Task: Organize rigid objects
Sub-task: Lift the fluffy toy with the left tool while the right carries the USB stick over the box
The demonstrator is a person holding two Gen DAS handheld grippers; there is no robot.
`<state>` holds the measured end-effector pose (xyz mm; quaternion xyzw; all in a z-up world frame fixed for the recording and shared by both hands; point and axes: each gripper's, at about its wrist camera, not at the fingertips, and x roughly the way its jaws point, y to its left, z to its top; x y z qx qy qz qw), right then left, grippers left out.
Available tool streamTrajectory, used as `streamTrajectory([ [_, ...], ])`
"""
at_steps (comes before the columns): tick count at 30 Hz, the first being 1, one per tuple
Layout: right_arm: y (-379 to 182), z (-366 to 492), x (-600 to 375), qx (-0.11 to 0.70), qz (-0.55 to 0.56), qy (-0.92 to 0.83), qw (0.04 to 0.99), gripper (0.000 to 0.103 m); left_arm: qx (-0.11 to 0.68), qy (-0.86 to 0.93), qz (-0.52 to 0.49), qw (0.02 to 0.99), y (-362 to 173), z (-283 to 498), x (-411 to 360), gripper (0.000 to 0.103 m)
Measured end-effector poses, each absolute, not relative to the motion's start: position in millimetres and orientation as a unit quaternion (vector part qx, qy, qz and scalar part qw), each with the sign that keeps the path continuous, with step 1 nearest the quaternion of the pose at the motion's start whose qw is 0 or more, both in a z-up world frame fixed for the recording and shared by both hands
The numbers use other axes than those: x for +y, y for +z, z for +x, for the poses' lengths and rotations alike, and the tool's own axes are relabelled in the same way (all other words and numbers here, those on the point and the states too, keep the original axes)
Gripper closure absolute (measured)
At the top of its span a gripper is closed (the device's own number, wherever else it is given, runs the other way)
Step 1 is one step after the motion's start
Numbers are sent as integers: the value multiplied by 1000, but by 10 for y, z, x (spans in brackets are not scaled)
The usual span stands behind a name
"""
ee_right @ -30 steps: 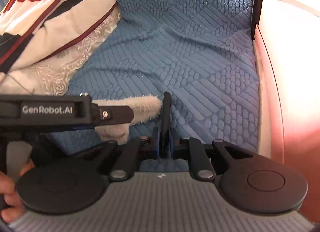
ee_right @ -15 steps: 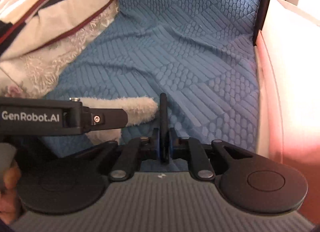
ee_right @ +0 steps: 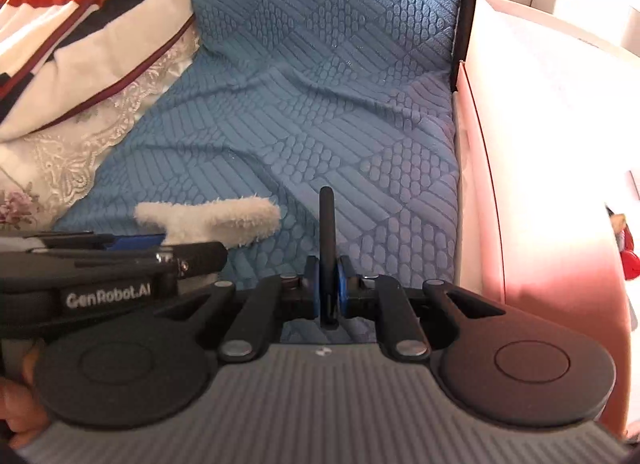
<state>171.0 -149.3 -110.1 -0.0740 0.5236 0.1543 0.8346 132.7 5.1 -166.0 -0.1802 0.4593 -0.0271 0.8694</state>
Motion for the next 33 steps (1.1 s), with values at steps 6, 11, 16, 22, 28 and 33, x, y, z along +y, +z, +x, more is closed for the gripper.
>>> streamTrajectory([
  [6, -987, 1650, -1551, 521, -79, 149, 837, 90, 451, -11, -209, 868, -1579, 1184, 155, 66],
  [11, -854, 1615, -1590, 524, -75, 155, 834, 90, 448, 6, -234, 863, -1517, 1027, 222, 67],
  [16, -670, 1607, -1631, 521, -70, 153, 837, 90, 445, 17, -261, 856, -1420, 936, 292, 67],
  [22, -486, 1629, -1707, 522, -53, 150, 838, 90, 446, 6, -275, 852, -1231, 952, 259, 67],
  [28, -228, 1646, -1843, 516, -42, 150, 843, 90, 442, -16, -270, 855, -950, 1142, 96, 67],
  [33, 31, 1739, -2027, 500, -31, 141, 854, 90, 424, -36, -263, 866, -625, 1334, -89, 67],
])
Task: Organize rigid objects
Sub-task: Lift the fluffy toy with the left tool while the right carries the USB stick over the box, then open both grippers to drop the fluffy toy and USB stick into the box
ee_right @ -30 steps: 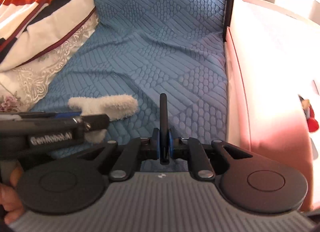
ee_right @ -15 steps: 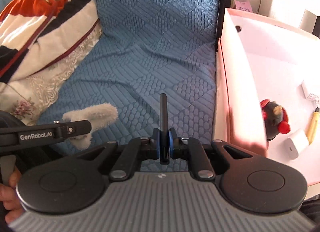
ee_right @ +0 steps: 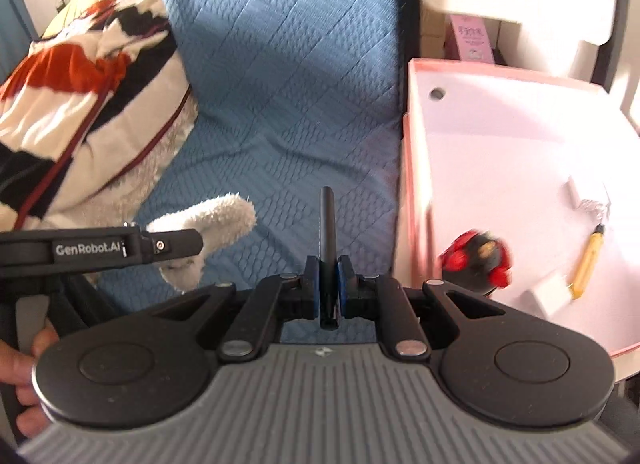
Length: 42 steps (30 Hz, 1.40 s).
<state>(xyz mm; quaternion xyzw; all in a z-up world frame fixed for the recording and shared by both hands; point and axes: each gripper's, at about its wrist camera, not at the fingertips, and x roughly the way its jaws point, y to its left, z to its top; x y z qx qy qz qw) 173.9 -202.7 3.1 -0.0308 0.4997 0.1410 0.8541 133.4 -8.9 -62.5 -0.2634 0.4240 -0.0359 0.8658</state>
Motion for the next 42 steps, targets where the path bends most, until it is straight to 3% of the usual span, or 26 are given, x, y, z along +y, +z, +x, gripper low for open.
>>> streamTrajectory([
  [21, 1051, 2087, -2659, 411, -42, 127, 902, 90, 347, -101, -244, 900, 420, 1955, -925, 67],
  [28, 1133, 2174, -3008, 405, -39, 103, 908, 90, 342, -122, -237, 901, 418, 2104, -1226, 67],
  [42, 508, 2163, -3704, 475, -15, 37, 879, 90, 404, -139, -187, 885, -115, 2343, -1854, 66],
])
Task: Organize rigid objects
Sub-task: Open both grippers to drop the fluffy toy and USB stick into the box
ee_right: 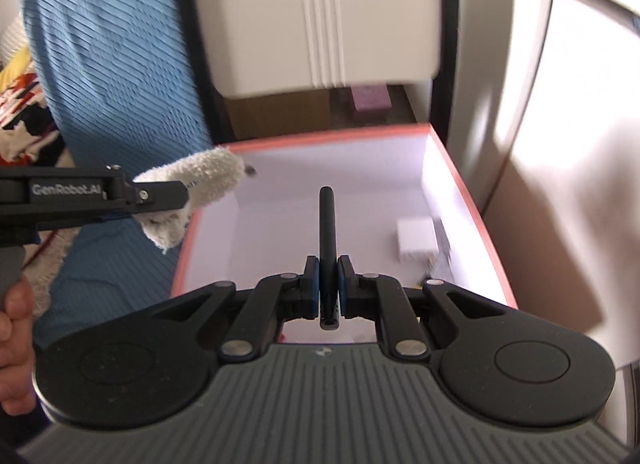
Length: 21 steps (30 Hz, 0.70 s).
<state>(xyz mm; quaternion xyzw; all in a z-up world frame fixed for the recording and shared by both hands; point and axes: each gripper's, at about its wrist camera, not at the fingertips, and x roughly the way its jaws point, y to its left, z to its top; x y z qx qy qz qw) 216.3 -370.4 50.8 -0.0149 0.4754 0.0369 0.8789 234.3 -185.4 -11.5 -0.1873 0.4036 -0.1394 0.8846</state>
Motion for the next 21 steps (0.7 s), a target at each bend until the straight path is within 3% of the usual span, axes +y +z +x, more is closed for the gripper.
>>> streamTrajectory([
  [13, -224, 2007, -3992, 557, 15, 31, 830, 90, 450, -148, -157, 867, -475, 2379, -2074, 66],
  [21, -249, 1986, -4045, 565, 20, 29, 824, 90, 447, -142, -151, 870, -426, 2353, -2084, 64],
])
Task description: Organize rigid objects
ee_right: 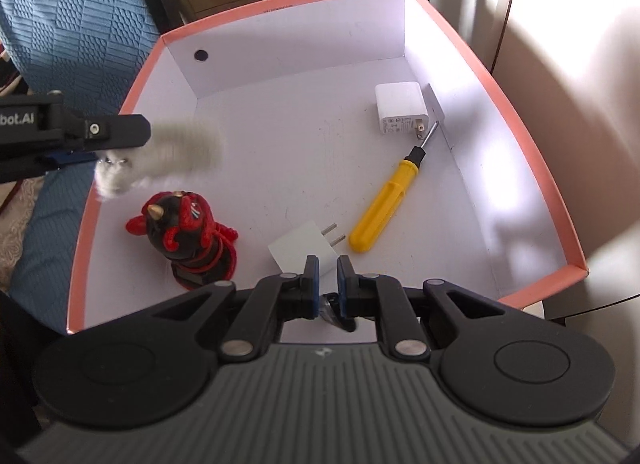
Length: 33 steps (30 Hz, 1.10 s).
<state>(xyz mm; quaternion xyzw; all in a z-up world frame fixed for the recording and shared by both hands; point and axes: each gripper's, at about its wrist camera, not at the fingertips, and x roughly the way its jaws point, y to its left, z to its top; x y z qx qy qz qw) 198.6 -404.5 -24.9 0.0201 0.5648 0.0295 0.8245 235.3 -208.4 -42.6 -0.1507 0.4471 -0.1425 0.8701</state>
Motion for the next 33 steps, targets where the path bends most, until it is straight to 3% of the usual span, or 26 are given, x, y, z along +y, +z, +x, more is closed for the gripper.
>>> streamTrajectory([
  [3, -172, 1985, -4070, 559, 26, 26, 829, 89, 439, -143, -149, 874, -319, 2331, -2070, 59],
  [20, 819, 1780, -3856, 470, 33, 35, 881, 89, 347, -164, -124, 915, 721, 1853, -1726, 56],
  [33, 1216, 1295, -3422, 433, 12, 26, 901, 89, 290, -187, -121, 931, 1044, 1200, -1402, 46],
])
